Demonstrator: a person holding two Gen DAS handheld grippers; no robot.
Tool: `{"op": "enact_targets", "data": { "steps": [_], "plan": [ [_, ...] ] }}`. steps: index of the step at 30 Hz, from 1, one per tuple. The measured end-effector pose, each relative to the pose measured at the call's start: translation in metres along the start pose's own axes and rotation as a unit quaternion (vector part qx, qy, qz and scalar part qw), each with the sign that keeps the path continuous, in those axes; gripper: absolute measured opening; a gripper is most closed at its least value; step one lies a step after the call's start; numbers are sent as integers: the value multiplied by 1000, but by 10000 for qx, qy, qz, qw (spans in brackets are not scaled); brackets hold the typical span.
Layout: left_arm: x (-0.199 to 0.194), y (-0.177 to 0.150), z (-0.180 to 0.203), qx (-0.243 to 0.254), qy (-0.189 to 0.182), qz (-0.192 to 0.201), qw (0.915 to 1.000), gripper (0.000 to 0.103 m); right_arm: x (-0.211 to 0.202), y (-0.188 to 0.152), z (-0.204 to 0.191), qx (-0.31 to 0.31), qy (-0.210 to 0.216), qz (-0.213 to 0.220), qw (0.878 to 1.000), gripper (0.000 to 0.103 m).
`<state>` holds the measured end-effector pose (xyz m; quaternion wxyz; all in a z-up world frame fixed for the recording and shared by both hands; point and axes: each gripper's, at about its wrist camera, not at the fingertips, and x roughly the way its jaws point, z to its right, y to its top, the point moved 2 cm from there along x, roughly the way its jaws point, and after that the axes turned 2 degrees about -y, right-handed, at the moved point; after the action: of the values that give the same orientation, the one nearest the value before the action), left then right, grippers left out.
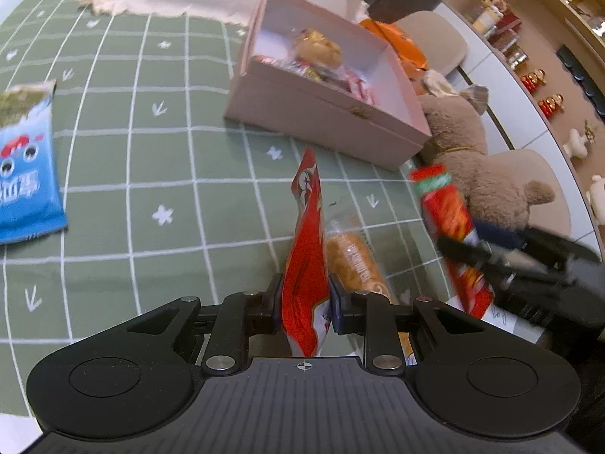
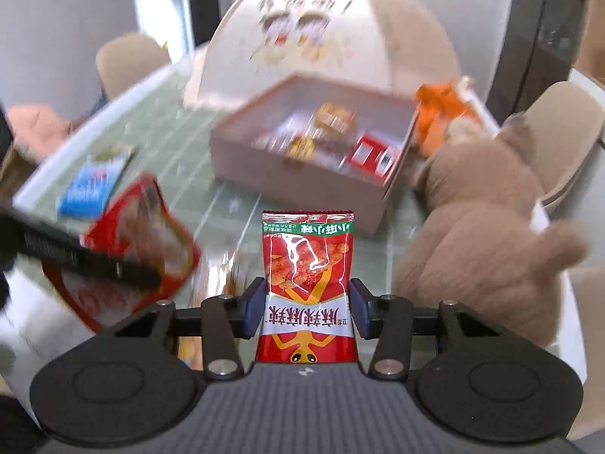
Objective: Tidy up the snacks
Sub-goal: 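Carry both red packets over the pink box and open both tools to drop them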
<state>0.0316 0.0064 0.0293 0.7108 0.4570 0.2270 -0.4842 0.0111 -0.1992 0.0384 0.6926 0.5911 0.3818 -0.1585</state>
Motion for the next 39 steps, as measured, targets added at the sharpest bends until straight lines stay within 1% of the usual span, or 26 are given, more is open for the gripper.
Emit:
{"op": "enact_targets", "data": {
  "steps": [3, 6, 10, 13, 19, 26, 28, 30, 33, 35, 37, 39],
  "plan": [
    [-2, 4, 5, 84, 2, 56, 9999, 28, -9, 12, 11, 154, -52, 162, 9997, 46],
    [-3, 6, 5, 96, -6, 71, 9999, 28, -11, 16, 13, 117, -137, 207, 9996, 46],
    [-6, 11, 5, 61, -97, 119, 9999, 28, -8, 9, 11, 148, -136, 75, 9998, 46],
    [-10, 18, 6, 50, -172, 231, 9996, 27, -1, 2, 9, 160, -177, -40, 9997, 46],
    [-23, 42, 12, -28, -491, 480, 9976, 27, 3, -8, 11, 245, -278, -171, 9992, 47],
    [-36, 71, 26, -88, -963, 788, 9922, 27, 4, -16, 15, 339, -402, -329, 9981, 47],
    [-39, 88, 29, -151, -1115, 970, 9889, 27, 4, -17, 15, 358, -411, -361, 9979, 47],
    [-43, 112, 33, -216, -1301, 1267, 9831, 27, 5, -16, 13, 362, -436, -383, 9977, 47],
    [-47, 151, 38, -341, -1643, 1856, 9682, 27, 1, -12, 8, 329, -442, -297, 9980, 47],
    [-40, 174, 30, -739, -1932, 2006, 9576, 31, -1, -8, 4, 247, -448, -236, 9984, 47],
    [-31, 184, 18, -1027, -1915, 2097, 9533, 32, -5, -7, 1, 115, -469, -159, 9987, 47],
    [-23, 182, 1, -1164, -1634, 2118, 9565, 32, -10, -7, 2, 70, -497, -110, 9987, 47]
  ]
}}
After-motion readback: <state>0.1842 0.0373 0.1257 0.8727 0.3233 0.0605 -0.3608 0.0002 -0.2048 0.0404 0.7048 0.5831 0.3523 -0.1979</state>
